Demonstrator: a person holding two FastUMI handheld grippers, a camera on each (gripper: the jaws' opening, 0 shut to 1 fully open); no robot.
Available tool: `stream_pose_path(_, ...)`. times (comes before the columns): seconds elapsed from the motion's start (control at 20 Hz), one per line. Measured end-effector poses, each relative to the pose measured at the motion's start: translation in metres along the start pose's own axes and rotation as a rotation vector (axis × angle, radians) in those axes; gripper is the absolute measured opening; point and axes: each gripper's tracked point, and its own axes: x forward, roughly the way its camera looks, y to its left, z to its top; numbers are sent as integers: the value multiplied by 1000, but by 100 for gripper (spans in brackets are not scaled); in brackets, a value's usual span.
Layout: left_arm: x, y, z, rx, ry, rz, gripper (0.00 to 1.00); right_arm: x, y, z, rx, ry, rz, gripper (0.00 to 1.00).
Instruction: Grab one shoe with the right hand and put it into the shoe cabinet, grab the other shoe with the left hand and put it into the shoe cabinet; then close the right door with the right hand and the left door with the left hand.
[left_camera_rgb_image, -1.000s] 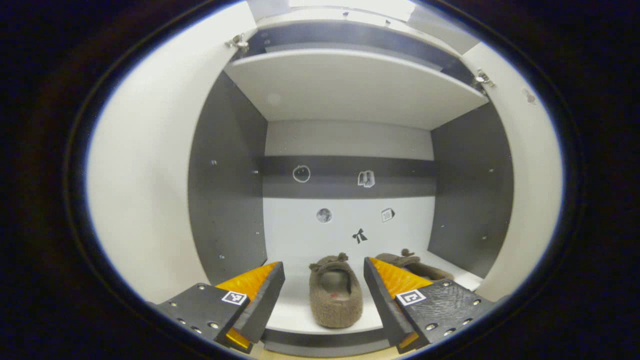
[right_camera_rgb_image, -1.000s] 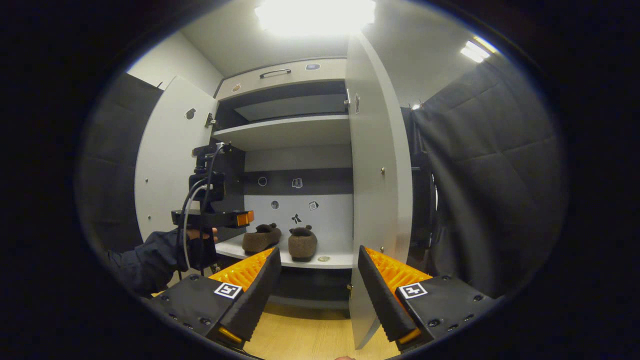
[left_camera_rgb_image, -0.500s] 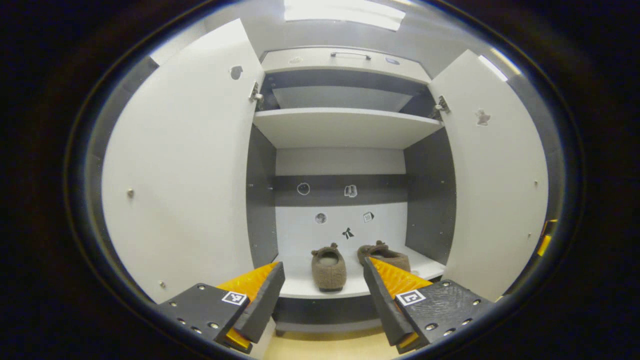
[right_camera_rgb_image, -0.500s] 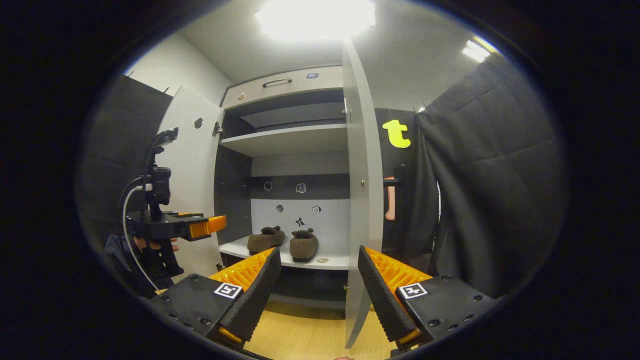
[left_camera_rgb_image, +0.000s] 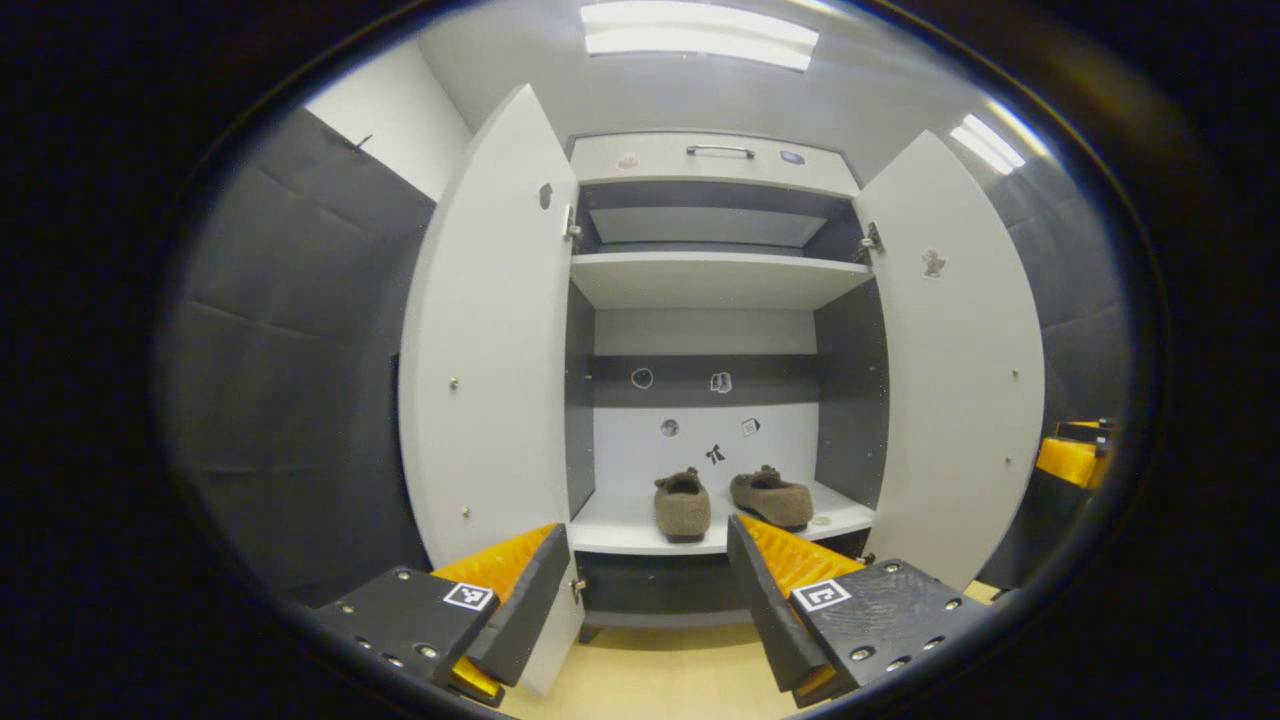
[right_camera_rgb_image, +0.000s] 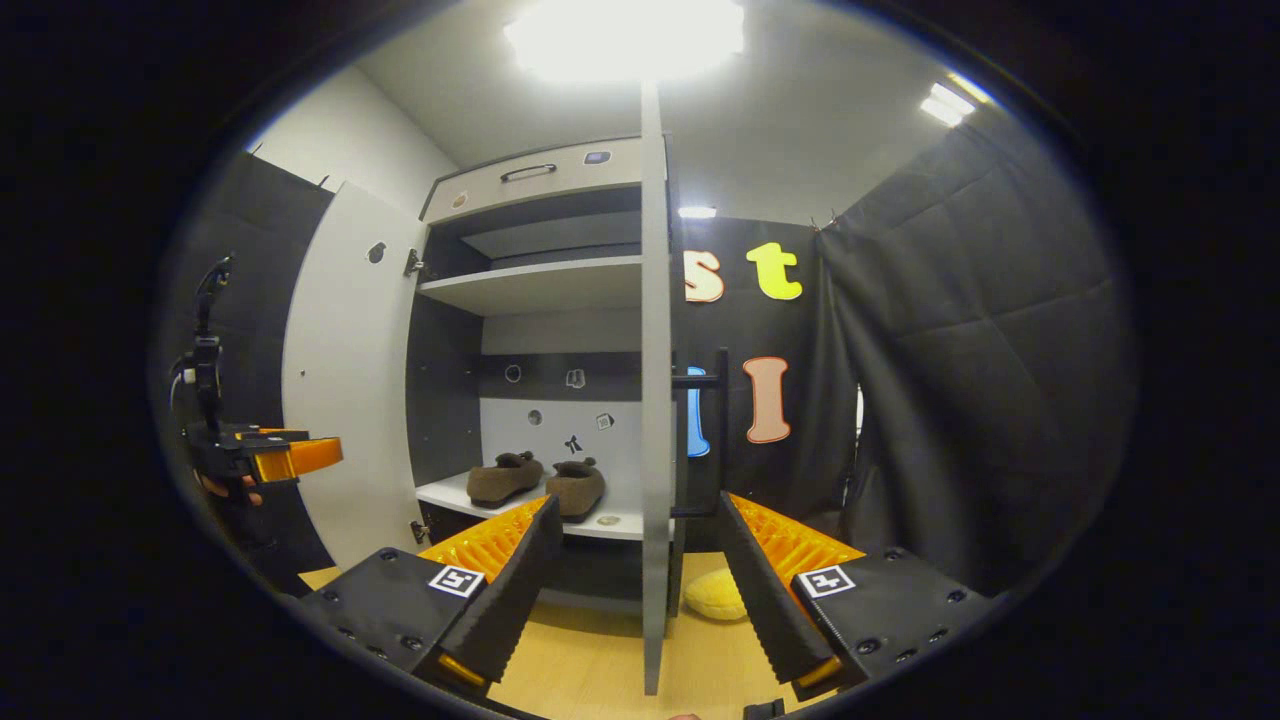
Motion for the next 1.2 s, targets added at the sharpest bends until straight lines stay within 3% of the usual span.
stream_pose_path(0.35,-37,54,2,-13,6,69,94,7,-90,17,-37,-31,-292,98)
stream_pose_path(0.65,-55,116,8,3,-14,139,94,21,-108,8,-10,-6,-472,93)
stream_pose_path(0.7,-57,128,6,0,-14,148,94,24,-109,8,-5,0,-496,96)
stream_pose_path(1.2,-46,236,-19,-27,10,237,94,29,-72,-2,-64,45,-574,94)
